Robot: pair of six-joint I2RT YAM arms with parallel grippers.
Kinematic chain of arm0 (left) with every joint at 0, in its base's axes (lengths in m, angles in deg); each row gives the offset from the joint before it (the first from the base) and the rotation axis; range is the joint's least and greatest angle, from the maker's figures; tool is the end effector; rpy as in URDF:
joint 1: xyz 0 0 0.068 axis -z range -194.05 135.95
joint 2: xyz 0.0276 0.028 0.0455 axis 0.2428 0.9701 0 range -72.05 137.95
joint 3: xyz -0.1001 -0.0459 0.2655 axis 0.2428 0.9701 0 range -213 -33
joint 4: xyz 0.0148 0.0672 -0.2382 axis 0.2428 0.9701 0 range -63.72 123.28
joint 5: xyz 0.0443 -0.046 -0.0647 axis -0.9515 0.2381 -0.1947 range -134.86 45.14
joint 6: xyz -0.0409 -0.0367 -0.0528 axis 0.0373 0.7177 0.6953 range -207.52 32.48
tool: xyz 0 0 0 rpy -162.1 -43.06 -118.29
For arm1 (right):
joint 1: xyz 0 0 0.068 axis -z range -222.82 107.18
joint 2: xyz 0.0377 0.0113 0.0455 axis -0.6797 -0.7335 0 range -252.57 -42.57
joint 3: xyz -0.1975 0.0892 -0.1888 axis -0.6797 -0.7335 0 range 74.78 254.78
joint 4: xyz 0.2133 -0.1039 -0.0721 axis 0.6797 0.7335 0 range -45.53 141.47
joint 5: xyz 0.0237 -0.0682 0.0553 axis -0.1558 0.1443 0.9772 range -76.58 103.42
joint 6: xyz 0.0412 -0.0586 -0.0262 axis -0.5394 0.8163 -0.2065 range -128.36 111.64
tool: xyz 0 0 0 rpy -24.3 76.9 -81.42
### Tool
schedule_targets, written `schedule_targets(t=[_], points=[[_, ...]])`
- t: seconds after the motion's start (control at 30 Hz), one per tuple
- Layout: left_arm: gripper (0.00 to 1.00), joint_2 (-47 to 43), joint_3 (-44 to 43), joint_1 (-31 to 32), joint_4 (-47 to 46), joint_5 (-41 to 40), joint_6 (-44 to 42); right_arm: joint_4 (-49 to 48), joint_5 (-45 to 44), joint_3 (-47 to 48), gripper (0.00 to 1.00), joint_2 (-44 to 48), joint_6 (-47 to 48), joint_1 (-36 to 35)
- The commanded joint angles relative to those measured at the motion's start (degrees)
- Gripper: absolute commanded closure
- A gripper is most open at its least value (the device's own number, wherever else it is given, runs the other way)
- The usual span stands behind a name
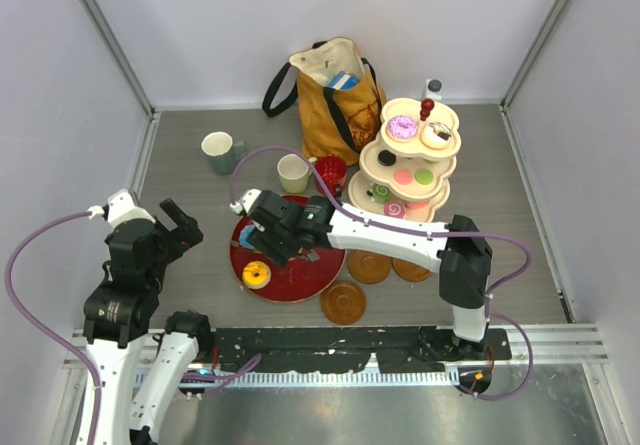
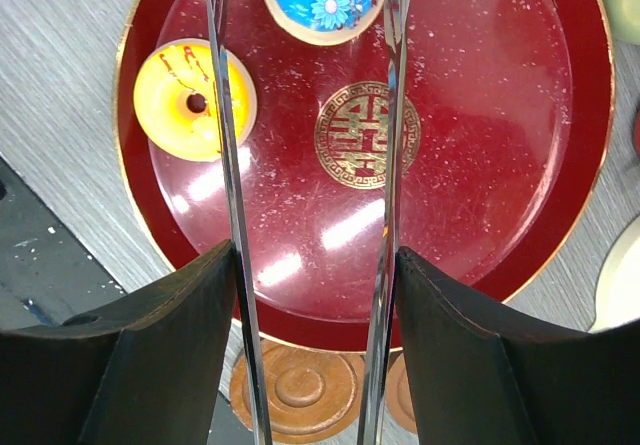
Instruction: Serve the afternoon tea
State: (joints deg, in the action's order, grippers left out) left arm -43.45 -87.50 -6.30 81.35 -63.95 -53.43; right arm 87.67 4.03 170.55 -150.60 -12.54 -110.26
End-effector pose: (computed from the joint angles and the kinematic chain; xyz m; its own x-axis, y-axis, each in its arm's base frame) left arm 0.0763 0.0109 0.3360 -0.3129 -0.4919 -0.8125 -0.3995 0.8442 -0.3573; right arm 0.1719 0.3861 0.2751 -0.3790 -0.7248 -0.5753 -0.8502 0.5182 -0.0928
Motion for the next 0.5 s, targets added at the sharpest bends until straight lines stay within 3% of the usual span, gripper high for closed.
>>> schedule_targets(t=[0.0, 0.47], points=[[0.00, -0.47, 0.18, -0.19, -0.75, -1.21, 0.28, 0.48, -3.09, 2.50, 0.33, -0.17, 0.06, -0.15], [0.00, -0.39, 0.27, -0.19, -0.84, -0.60, 0.37, -0.49, -1.86, 4.08, 0.32, -3.85, 0.58, -0.24]])
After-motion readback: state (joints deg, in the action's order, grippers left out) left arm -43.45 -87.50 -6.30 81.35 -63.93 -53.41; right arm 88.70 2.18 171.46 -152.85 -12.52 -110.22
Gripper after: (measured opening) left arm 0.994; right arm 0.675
